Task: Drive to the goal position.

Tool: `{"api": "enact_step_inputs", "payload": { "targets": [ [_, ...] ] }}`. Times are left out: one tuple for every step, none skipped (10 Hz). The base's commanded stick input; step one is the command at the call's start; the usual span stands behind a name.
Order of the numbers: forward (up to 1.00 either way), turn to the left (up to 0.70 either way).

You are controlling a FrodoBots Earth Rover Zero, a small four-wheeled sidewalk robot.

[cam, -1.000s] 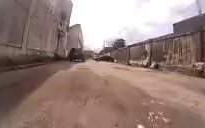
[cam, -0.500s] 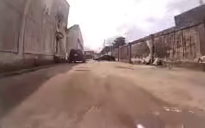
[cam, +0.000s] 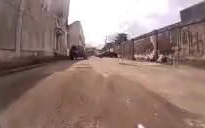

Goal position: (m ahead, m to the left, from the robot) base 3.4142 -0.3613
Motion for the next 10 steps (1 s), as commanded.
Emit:
{"api": "enact_step_inputs", "payload": {
  "targets": [
    [0.7, 0.04],
    [0.7, 0.04],
    [0.7, 0.04],
    [0.7, 0.04],
    [0.7, 0.04],
    [0.7, 0.04],
    [0.7, 0.04],
    [0.7, 0.04],
    [0.7, 0.04],
    [0.7, 0.04]
  ]
}}
